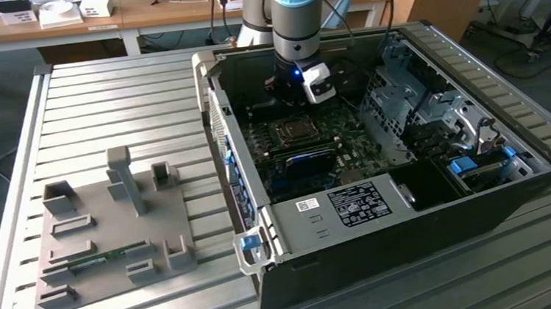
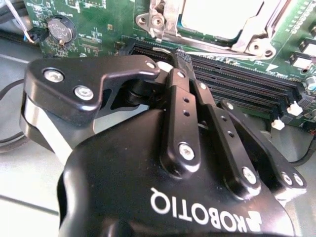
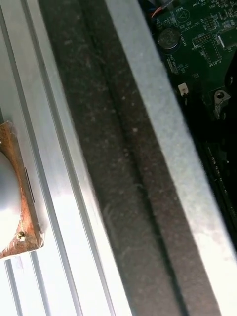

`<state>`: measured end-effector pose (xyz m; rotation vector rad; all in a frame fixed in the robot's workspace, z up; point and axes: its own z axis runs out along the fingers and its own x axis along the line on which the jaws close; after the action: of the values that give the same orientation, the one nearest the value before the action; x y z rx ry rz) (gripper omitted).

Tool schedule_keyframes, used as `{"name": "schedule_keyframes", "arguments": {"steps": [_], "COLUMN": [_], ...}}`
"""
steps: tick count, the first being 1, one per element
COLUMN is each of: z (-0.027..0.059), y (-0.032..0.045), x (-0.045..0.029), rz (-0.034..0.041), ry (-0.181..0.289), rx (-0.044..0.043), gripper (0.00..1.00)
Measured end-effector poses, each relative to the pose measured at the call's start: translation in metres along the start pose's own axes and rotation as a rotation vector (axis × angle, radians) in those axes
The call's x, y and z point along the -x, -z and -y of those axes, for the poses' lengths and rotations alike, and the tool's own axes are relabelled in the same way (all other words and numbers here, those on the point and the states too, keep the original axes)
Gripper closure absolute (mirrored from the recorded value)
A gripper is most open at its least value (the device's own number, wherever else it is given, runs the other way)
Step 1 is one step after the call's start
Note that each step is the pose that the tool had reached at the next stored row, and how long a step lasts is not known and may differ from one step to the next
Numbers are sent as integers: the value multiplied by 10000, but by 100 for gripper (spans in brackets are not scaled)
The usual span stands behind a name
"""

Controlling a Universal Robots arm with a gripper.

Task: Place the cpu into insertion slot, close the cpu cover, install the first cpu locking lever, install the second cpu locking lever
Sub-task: 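Install the first cpu locking lever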

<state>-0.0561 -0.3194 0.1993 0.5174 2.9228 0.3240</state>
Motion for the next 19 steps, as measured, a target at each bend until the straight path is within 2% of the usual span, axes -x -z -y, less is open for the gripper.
{"name": "schedule_keyframes", "arguments": {"steps": [10,19], "z": [30,49], "y": [-15,-55], "x": [4,-10], "rz": [57,77], "ry": [28,34], "rx": [-113,-132], "gripper": [89,89]}}
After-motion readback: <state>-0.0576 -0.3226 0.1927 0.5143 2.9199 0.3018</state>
